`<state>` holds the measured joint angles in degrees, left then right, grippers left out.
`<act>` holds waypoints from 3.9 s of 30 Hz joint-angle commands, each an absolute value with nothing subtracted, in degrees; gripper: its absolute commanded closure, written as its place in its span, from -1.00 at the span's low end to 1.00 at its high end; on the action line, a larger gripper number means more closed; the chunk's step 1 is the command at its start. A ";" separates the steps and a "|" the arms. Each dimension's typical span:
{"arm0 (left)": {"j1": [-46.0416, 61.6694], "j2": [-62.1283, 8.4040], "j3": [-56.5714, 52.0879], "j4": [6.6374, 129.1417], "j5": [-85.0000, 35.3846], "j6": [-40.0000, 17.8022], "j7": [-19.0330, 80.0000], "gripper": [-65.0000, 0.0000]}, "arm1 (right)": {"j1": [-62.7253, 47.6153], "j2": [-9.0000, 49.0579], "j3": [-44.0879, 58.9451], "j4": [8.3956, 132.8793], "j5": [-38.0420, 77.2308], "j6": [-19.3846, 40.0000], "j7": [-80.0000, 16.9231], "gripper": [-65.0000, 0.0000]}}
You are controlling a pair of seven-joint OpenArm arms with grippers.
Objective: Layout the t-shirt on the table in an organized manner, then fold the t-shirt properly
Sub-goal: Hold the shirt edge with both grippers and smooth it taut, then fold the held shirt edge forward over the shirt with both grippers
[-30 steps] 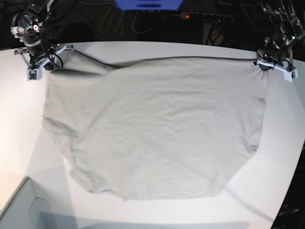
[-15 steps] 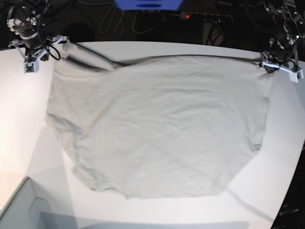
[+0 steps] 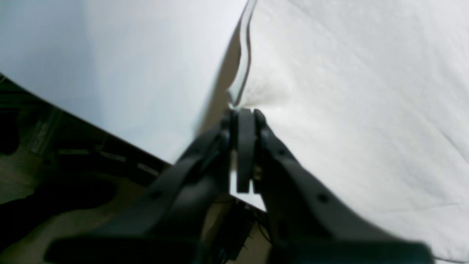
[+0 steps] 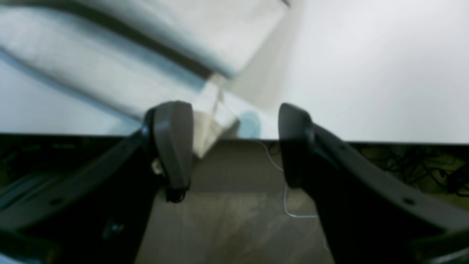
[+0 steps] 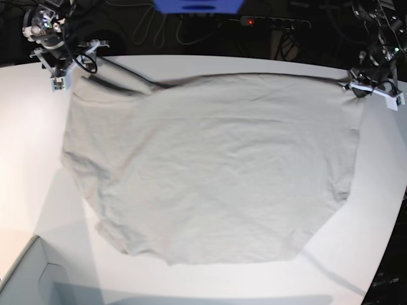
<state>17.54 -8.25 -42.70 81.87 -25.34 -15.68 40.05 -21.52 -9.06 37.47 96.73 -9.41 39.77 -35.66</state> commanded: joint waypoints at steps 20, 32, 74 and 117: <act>17.45 -9.01 -42.95 82.59 -25.71 -15.78 38.99 1.00 | -21.49 -8.92 34.51 92.88 -8.92 40.00 -35.03 -0.08; 17.36 -9.19 -43.03 83.30 -25.98 -15.78 39.34 1.00 | -25.54 -9.00 33.71 102.02 -6.73 40.00 -35.03 1.00; 1.01 -10.51 -42.77 87.34 -25.63 -15.52 39.52 1.00 | -0.75 -9.00 33.19 97.54 -7.78 40.00 -35.03 1.00; -12.53 -17.10 -36.53 69.05 -25.71 -15.60 38.90 1.00 | 18.68 -9.00 33.27 80.57 -14.46 40.00 -34.59 1.00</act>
